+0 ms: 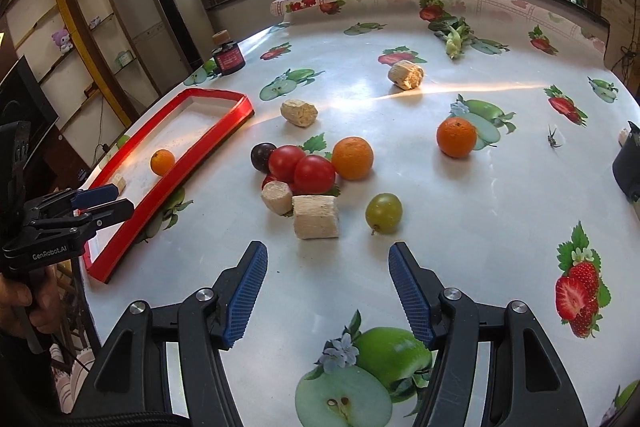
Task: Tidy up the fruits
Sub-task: 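Withdraw both open tools from the tray back toward the fruit pile, then grasp a beige block with the left tool while the right tool grasps an orange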
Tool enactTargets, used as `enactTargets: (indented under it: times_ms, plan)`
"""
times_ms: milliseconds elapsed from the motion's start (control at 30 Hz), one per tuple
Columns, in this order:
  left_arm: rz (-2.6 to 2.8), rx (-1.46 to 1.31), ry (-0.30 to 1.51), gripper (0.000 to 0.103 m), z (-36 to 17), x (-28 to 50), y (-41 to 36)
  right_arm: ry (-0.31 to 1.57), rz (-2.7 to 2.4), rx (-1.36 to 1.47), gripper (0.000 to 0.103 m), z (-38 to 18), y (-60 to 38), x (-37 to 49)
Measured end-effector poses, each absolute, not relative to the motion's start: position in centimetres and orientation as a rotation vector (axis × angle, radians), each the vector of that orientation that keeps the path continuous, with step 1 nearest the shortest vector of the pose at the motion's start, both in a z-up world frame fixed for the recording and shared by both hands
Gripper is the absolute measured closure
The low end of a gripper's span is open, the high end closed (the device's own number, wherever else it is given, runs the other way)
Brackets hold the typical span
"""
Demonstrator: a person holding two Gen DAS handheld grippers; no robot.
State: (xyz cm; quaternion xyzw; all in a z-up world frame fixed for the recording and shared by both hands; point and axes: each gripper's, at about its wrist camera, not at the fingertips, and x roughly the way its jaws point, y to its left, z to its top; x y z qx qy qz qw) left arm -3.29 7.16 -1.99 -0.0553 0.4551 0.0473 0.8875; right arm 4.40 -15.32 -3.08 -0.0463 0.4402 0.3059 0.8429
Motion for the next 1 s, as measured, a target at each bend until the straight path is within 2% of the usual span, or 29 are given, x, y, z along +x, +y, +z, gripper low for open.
enactTargets:
  times_ms: [500, 1000]
  plan:
    - [-0.042, -0.077, 0.98, 0.046, -3.3, 1.8, 1.9, 0.921, 0.579, -0.105, 0.038, -3.7, -17.3, 6.3]
    - [-0.116, -0.075, 1.041, 0.048, -6.2, 6.9, -0.8, 0.931, 0.472, -0.106, 0.038, -4.4, -18.4, 13.4]
